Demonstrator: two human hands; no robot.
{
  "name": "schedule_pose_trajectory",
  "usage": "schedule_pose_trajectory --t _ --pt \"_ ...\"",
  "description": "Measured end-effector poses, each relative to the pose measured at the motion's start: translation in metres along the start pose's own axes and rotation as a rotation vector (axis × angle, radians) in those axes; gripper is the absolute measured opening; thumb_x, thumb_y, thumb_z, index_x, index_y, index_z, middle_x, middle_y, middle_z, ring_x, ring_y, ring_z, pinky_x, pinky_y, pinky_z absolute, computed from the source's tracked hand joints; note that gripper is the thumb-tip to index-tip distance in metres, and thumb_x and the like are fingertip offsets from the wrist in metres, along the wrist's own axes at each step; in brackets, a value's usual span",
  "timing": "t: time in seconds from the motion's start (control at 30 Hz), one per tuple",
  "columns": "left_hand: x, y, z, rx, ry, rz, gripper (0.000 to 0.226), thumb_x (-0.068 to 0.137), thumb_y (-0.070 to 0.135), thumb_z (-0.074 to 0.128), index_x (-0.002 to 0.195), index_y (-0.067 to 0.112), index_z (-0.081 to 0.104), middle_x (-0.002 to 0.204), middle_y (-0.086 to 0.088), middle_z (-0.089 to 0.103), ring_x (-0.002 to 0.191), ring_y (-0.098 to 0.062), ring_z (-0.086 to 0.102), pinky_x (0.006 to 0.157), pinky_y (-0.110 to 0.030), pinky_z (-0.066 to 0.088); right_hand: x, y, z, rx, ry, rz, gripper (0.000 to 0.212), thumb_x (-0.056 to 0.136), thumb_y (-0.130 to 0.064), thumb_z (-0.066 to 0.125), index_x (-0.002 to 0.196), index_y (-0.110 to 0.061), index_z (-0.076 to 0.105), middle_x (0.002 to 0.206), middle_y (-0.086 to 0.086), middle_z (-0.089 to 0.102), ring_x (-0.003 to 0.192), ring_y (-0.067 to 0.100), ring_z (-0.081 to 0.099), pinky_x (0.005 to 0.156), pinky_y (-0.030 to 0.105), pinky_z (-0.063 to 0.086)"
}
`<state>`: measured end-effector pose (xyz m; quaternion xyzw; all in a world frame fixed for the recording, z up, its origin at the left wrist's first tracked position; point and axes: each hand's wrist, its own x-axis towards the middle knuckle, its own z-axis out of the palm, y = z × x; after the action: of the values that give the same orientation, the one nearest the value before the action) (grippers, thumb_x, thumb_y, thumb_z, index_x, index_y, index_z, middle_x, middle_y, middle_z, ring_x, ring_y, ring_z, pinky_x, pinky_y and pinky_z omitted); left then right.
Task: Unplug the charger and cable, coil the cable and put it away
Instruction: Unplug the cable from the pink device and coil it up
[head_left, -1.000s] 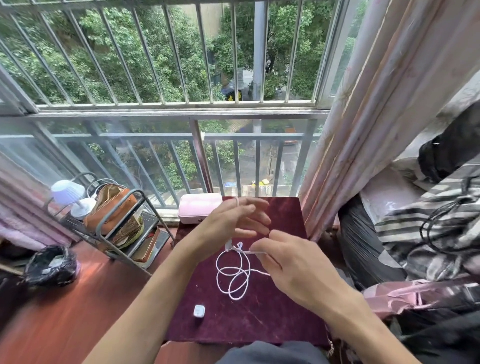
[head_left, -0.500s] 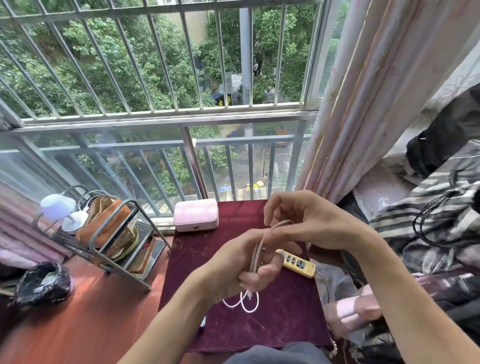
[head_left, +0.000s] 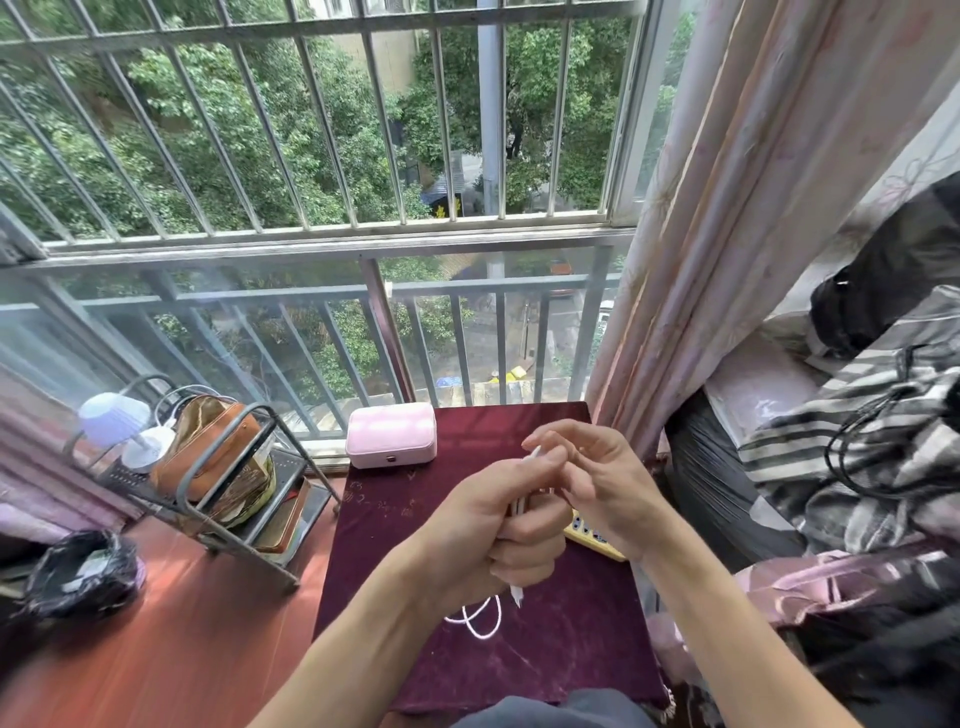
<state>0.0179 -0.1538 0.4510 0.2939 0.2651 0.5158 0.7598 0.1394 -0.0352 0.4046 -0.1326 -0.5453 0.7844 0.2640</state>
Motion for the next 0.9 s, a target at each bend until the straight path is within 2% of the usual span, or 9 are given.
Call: schedule_pose_trajectory --t 0.1,0.23,0.33,0.4,0.5,0.63,0.73,0.83,0.9 --pt "-0.001 0.000 0.002 0.023 0.009 -0.003 0.034 0.106 0.030 0.047 0.120 0.008 0.068 0.049 0.010 0.019 0.036 -0.002 0.017 0.033 -0.013 0.022 -0.003 0.003 0.004 -0.007 0.029 -0.023 0.020 0.080 -0.039 0.089 0.089 -0.022 0.083 0.079 -0.004 0.076 0.078 0.008 0.070 0.077 0.022 0.056" --pt "-0.003 -0.003 0.004 -0.001 -0.007 -0.017 0.033 0.106 0.031 0.047 0.115 0.006 0.068 0.048 0.009 0.019 0.036 -0.003 0.018 0.032 -0.014 0.023 -0.004 0.000 0.007 -0.032 0.078 -0.059 0.035 0.080 -0.055 0.083 0.090 -0.021 0.083 0.074 -0.006 0.074 0.068 0.006 0.069 0.067 0.019 0.055" --pt "-0.004 -0.005 0.005 -0.043 -0.004 0.013 0.034 0.106 0.033 0.047 0.110 0.006 0.068 0.049 0.009 0.020 0.036 -0.004 0.018 0.032 -0.016 0.020 -0.003 -0.001 0.012 -0.040 0.109 -0.072 0.023 0.087 -0.044 0.080 0.090 -0.022 0.083 0.075 -0.006 0.074 0.069 0.005 0.069 0.068 0.018 0.055" --pt "-0.003 -0.003 0.007 -0.092 0.033 0.076 0.033 0.105 0.031 0.047 0.106 0.006 0.069 0.049 0.008 0.022 0.036 -0.004 0.018 0.032 -0.016 0.020 -0.003 0.002 0.016 -0.103 0.139 -0.094 0.008 0.094 -0.026 0.076 0.091 -0.024 0.083 0.083 0.004 0.074 0.079 0.018 0.069 0.078 0.026 0.055" --pt "0.002 0.001 0.007 -0.125 0.142 0.195 0.035 0.104 0.028 0.045 0.106 0.005 0.071 0.047 0.009 0.026 0.035 -0.004 0.018 0.031 -0.017 0.018 -0.003 0.021 0.020 -0.168 0.188 -0.078 0.026 0.104 -0.011 0.062 0.096 -0.026 0.082 0.090 0.012 0.073 0.091 0.032 0.066 0.086 0.043 0.053" --pt "0.007 0.008 0.006 -0.077 0.245 0.270 0.036 0.104 0.025 0.045 0.115 0.000 0.070 0.044 0.010 0.029 0.032 -0.001 0.023 0.031 -0.016 0.020 -0.011 0.039 0.029 -0.340 0.150 -0.072 0.043 0.110 -0.009 0.049 0.094 -0.038 0.076 0.081 -0.007 0.077 0.079 0.010 0.072 0.072 0.026 0.059" --pt "0.011 0.016 0.008 -0.022 0.233 0.302 0.038 0.105 0.025 0.042 0.117 0.001 0.069 0.047 0.008 0.023 0.036 -0.005 0.015 0.034 -0.020 0.014 -0.016 0.051 0.033 -0.541 0.163 -0.033 0.044 0.100 -0.019 0.044 0.078 -0.049 0.067 0.065 -0.018 0.067 0.061 -0.004 0.058 0.058 0.015 0.048" --pt "0.015 0.028 0.009 0.029 0.202 0.352 0.037 0.104 0.025 0.043 0.118 0.001 0.068 0.046 0.009 0.028 0.036 -0.006 0.016 0.034 -0.020 0.015 -0.021 0.061 0.037 -0.589 0.108 0.060 0.033 0.101 -0.040 0.043 0.082 -0.053 0.066 0.072 -0.012 0.067 0.067 -0.002 0.060 0.069 0.017 0.053" --pt "0.017 0.036 0.009 0.080 0.193 0.381 0.036 0.104 0.024 0.043 0.120 0.000 0.065 0.047 0.008 0.033 0.034 -0.004 0.024 0.034 -0.019 0.018 -0.025 0.062 0.040 -0.595 0.020 0.103 0.035 0.108 -0.035 0.044 0.091 -0.057 0.064 0.083 0.000 0.069 0.078 0.002 0.064 0.081 0.025 0.056"
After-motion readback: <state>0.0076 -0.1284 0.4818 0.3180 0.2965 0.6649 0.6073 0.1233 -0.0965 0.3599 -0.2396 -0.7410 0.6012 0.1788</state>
